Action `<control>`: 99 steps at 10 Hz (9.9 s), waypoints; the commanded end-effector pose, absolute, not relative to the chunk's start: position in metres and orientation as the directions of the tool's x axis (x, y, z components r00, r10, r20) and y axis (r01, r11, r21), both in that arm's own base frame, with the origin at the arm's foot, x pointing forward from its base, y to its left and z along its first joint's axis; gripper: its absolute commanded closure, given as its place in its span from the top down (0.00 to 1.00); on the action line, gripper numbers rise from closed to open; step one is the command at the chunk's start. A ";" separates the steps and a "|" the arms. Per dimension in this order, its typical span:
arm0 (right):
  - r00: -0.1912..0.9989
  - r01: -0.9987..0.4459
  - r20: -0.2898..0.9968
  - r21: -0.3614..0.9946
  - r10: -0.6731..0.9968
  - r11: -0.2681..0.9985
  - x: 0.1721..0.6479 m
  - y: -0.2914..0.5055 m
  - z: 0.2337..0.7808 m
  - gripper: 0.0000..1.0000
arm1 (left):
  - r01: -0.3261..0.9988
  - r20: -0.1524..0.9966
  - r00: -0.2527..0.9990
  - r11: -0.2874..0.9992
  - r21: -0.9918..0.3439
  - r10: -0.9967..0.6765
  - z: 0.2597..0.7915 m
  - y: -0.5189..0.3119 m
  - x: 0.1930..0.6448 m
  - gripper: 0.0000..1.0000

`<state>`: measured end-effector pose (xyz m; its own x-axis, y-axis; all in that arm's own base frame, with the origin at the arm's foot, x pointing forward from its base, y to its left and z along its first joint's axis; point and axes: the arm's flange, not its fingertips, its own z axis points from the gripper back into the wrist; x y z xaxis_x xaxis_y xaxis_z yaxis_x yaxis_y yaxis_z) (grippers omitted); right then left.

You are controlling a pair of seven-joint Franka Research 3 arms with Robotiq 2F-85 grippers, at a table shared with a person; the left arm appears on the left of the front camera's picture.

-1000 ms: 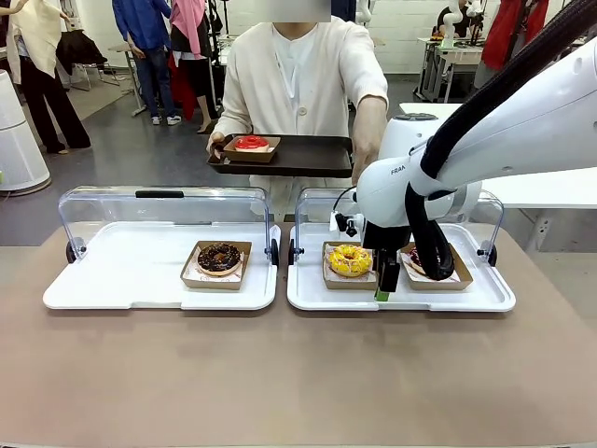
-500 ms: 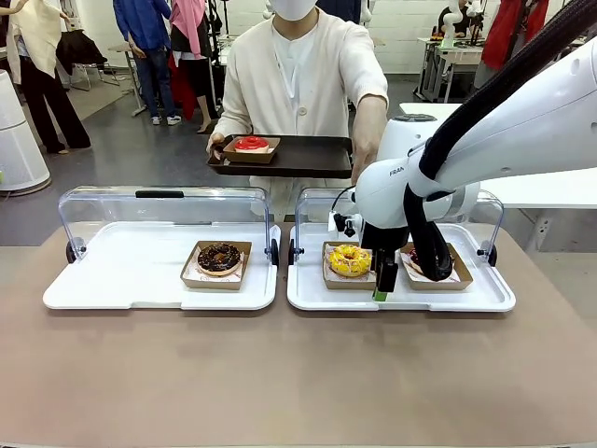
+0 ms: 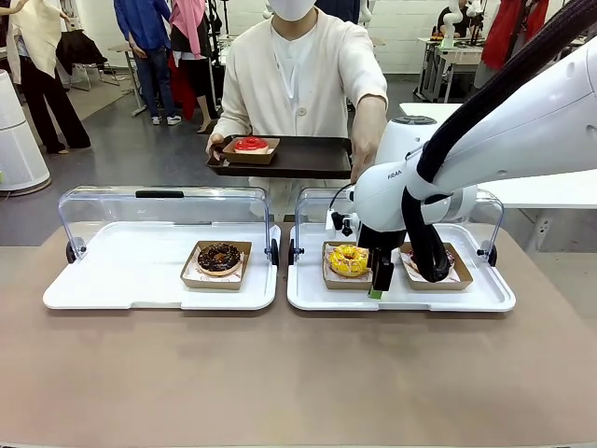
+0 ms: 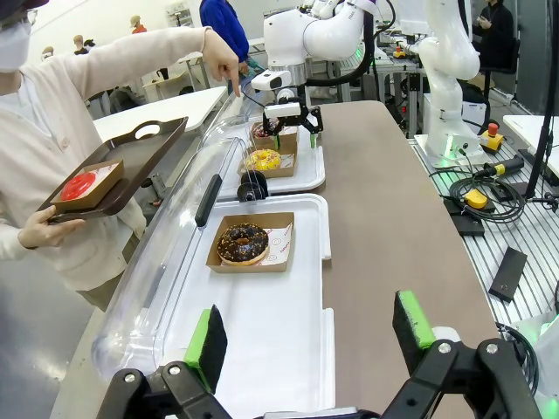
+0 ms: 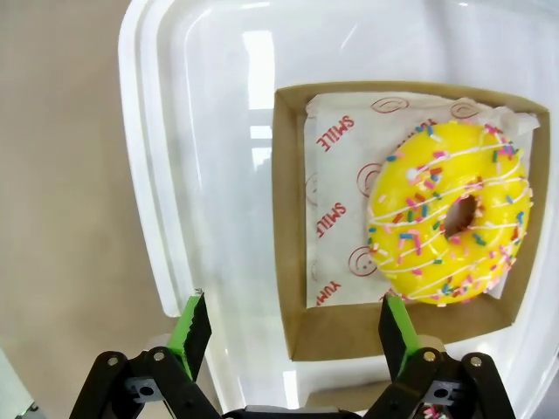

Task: Provide the desired donut to the person.
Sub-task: Pick up and lift the Paper togo box containing the Donut pointed at by the person, then place the picked Paper togo box onto the Handle tray extended by the person.

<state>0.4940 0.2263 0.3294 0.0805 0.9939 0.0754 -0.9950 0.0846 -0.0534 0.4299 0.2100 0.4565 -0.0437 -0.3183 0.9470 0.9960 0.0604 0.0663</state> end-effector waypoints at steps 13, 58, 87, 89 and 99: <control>0.109 -0.991 0.039 -0.076 0.993 0.112 0.492 0.222 0.322 1.00 | 0.996 0.947 -0.047 0.062 0.071 -0.318 0.457 0.211 0.428 1.00; 0.142 -0.990 -0.018 0.016 0.990 0.142 0.360 0.279 0.617 0.00 | 0.996 0.947 -0.047 0.062 0.071 -0.318 0.457 0.211 0.428 1.00; -0.101 -0.991 0.093 -0.100 0.990 -0.092 0.544 0.292 0.568 1.00 | 0.996 0.947 -0.047 0.062 0.071 -0.318 0.457 0.211 0.428 1.00; -0.103 -0.991 0.089 -0.096 0.991 -0.094 0.543 0.292 0.568 1.00 | 0.996 0.947 -0.047 0.062 0.071 -0.318 0.457 0.211 0.428 1.00; -0.119 -0.992 0.338 -0.076 0.934 -0.099 0.475 0.212 0.593 1.00 | 0.996 0.947 -0.047 0.062 0.071 -0.318 0.457 0.211 0.428 1.00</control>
<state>0.5068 0.2529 0.6009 -0.0961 0.9672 0.2351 -0.9937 -0.0796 -0.0788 0.4303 0.2102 0.4562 -0.0430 -0.3186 0.9469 0.9960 0.0605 0.0656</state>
